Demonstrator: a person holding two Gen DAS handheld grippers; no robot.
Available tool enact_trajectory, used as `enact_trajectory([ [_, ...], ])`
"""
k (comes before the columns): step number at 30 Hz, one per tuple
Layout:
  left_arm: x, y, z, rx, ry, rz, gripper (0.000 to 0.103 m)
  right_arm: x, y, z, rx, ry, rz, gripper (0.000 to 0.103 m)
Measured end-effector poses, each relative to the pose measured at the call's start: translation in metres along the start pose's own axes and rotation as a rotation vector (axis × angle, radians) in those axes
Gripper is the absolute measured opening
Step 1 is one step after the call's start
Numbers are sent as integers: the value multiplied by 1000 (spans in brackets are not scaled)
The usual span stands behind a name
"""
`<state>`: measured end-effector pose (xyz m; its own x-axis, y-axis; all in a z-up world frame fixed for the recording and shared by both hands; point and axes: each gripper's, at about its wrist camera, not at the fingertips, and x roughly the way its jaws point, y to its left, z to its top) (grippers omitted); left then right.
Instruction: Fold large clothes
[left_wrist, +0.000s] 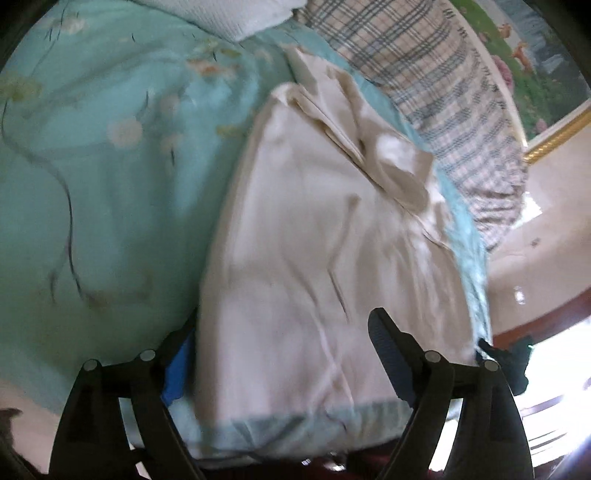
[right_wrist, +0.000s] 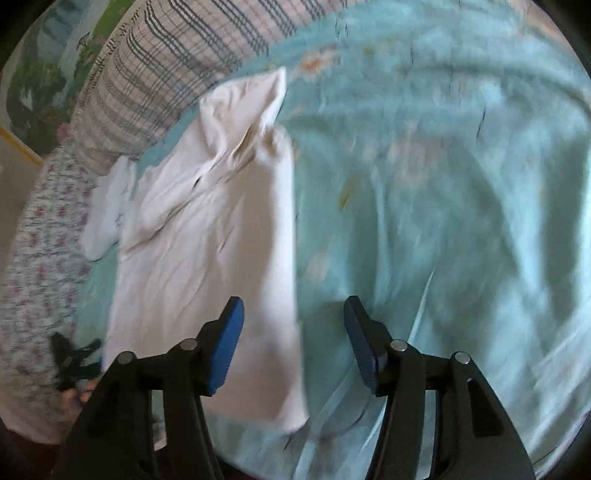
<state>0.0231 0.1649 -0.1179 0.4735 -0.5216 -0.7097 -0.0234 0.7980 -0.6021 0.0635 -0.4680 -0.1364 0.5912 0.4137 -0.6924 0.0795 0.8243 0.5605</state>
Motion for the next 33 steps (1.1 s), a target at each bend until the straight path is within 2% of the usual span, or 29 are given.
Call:
enact_trajectory([
  [4, -3, -7, -28, -27, -40, -81, 85, 4, 9, -25, 14, 8, 148, 57],
  [6, 3, -14, -33, -45, -65, -104, 84, 11, 16, -31, -2, 3, 164, 59],
  [8, 12, -23, -33, -44, -63, -127, 77, 17, 23, -33, -2, -7, 169, 59],
  [10, 23, -34, -30, -5, -50, -101, 56, 21, 28, -34, -2, -13, 177, 55],
  [11, 28, -38, -27, 7, -44, -89, 50, 24, 32, -35, -13, -14, 176, 51],
  [13, 36, -40, -23, 18, -34, -65, 29, 28, 36, -37, -26, -6, 161, 25],
  [15, 41, -37, -18, 12, -32, -52, 15, 32, 34, -40, -22, 2, 149, 14],
  [16, 41, -35, -17, 6, -33, -59, 11, 33, 31, -38, -18, 3, 157, 13],
  [19, 37, -36, -14, 20, -46, -63, 8, 30, 30, -36, -10, -11, 187, 11],
  [25, 9, -63, 3, 98, -127, -106, 7, 7, 46, -12, -35, -95, 287, 10],
  [31, -6, -101, 54, 167, -243, -161, 6, -8, 70, 42, -87, -190, 352, 10],
  [33, -5, -110, 75, 185, -281, -170, 6, -2, 80, 68, -114, -211, 340, 10],
])
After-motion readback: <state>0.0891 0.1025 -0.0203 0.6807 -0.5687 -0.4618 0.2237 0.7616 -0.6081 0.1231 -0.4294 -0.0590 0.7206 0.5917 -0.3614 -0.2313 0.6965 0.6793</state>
